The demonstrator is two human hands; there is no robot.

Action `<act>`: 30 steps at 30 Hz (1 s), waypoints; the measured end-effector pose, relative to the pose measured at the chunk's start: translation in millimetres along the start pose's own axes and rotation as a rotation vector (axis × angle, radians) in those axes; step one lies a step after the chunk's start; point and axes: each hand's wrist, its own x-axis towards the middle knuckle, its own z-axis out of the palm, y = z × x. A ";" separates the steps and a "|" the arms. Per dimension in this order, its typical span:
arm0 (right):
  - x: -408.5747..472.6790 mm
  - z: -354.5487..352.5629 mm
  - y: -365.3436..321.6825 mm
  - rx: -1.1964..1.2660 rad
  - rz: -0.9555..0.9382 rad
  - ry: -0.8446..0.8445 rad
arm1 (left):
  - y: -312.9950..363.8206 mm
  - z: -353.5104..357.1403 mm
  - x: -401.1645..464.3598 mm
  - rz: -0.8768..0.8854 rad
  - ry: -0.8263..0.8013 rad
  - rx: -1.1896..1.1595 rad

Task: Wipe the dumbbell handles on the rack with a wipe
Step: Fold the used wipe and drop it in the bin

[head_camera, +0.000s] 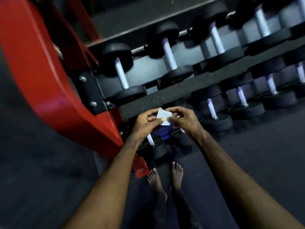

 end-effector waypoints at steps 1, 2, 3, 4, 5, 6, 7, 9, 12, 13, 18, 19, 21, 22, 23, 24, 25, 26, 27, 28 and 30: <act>-17.0 -4.6 -25.6 0.004 -0.008 0.010 | 28.4 0.1 -17.1 0.021 -0.002 0.008; -24.4 -5.7 -37.3 0.013 -0.011 0.018 | 42.6 -0.4 -22.3 0.038 0.004 0.020; -34.4 -9.0 -59.1 0.032 -0.025 0.029 | 66.9 -2.0 -31.6 0.069 0.016 0.017; -49.7 -12.7 -86.7 0.043 -0.048 0.029 | 94.3 -3.7 -47.7 0.105 0.037 0.009; -58.7 -14.2 -104.2 0.071 -0.067 0.034 | 113.1 -4.6 -58.7 0.134 0.043 0.009; -67.8 -18.4 -130.4 0.086 -0.109 0.039 | 140.9 -5.8 -71.6 0.176 0.058 0.024; -74.4 -21.1 -149.0 0.104 -0.143 0.041 | 160.4 -6.7 -81.4 0.207 0.070 0.018; -85.7 -27.8 -189.5 0.134 -0.214 0.026 | 202.1 -9.5 -99.3 0.255 0.133 -0.011; -104.4 -34.4 -239.7 0.108 -0.290 -0.084 | 249.5 -11.5 -127.4 0.332 0.227 -0.066; -108.6 -36.3 -254.3 0.092 -0.325 -0.123 | 262.5 -12.4 -136.4 0.349 0.243 -0.090; -141.6 -43.0 -326.9 0.095 -0.488 -0.326 | 317.4 -6.5 -196.3 0.449 0.454 -0.169; -150.7 -43.6 -340.4 0.120 -0.485 -0.383 | 325.8 -3.3 -211.1 0.479 0.518 -0.179; -167.7 -44.6 -359.1 0.165 -0.456 -0.522 | 335.5 3.7 -240.6 0.537 0.643 -0.169; -176.1 -44.3 -365.9 0.184 -0.447 -0.576 | 338.2 8.1 -254.5 0.566 0.692 -0.151; -183.6 -42.6 -371.6 0.195 -0.451 -0.623 | 339.1 11.4 -269.6 0.585 0.738 -0.130; -195.5 -38.9 -376.7 0.191 -0.464 -0.670 | 338.7 17.0 -289.7 0.606 0.789 -0.119; -205.0 -34.7 -378.2 0.183 -0.490 -0.696 | 337.6 21.0 -305.5 0.615 0.826 -0.109; -221.3 -24.4 -378.2 0.150 -0.521 -0.734 | 332.0 24.7 -330.4 0.622 0.885 -0.117; -233.4 -14.8 -378.2 0.128 -0.561 -0.755 | 328.9 28.2 -350.8 0.625 0.916 -0.132; -246.6 -3.3 -377.3 0.110 -0.602 -0.787 | 324.4 31.9 -372.8 0.624 0.931 -0.174; -280.2 25.7 -373.0 0.099 -0.640 -0.867 | 312.0 40.7 -425.5 0.620 0.998 -0.251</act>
